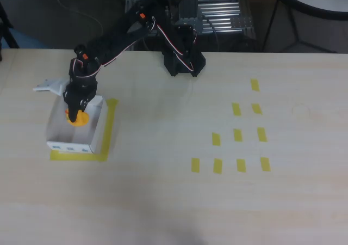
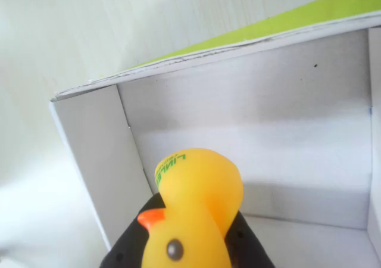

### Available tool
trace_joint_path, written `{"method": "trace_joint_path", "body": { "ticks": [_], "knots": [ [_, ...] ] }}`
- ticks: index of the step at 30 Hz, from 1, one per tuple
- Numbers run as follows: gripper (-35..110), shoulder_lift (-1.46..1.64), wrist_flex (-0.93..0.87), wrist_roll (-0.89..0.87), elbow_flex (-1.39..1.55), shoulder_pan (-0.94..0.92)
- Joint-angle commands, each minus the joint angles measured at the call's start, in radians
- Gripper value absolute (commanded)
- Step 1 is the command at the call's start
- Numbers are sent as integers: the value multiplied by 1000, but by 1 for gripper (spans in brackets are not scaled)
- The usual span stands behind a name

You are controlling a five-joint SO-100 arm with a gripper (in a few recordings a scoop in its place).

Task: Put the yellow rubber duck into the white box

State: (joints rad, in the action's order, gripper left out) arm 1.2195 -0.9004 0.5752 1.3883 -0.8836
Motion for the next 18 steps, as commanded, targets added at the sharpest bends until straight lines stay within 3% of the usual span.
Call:
{"method": "trace_joint_path", "body": {
  "ticks": [1,18],
  "knots": [
    [14,32,37,20,-49,6],
    [31,32,74,94,-21,8]
  ]
}}
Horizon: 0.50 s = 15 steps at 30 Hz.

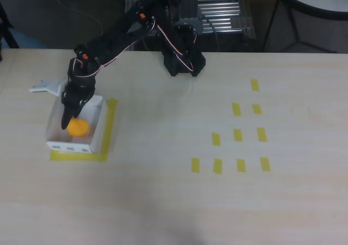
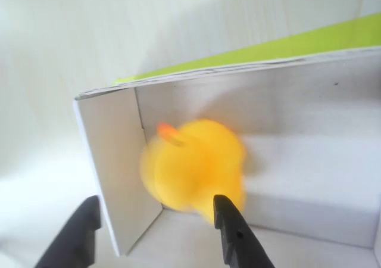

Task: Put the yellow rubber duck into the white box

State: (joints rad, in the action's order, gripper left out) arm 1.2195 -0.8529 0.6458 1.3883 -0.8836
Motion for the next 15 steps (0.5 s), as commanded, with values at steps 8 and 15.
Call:
{"method": "trace_joint_path", "body": {
  "ticks": [8,15],
  "knots": [
    [27,117,58,-72,-17,26],
    [0,568,37,-604,-78,112]
  ]
}}
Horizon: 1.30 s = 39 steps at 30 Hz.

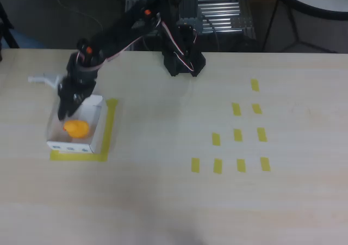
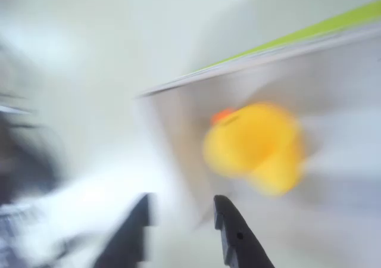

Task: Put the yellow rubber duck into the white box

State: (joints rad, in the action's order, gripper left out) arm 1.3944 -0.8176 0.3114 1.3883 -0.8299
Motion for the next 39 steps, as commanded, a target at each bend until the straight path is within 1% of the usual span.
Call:
{"method": "trace_joint_path", "body": {
  "ticks": [1,3,5,7,10,12,14,18,23,25,29,39],
  "knots": [
    [0,471,2,-311,-74,87],
    [0,621,0,-364,-41,161],
    [0,804,57,-391,98,264],
    [0,1002,110,-387,316,402],
    [0,1330,166,-356,746,627],
    [0,1522,141,-354,1009,746],
    [0,1671,95,-362,1224,822],
    [0,1789,21,-456,1500,871],
    [0,1876,-109,-517,1664,871],
    [0,1930,-153,-532,1680,853],
    [0,1940,-222,-522,1667,847],
    [0,1940,-230,-520,1664,831]
  ]
}}
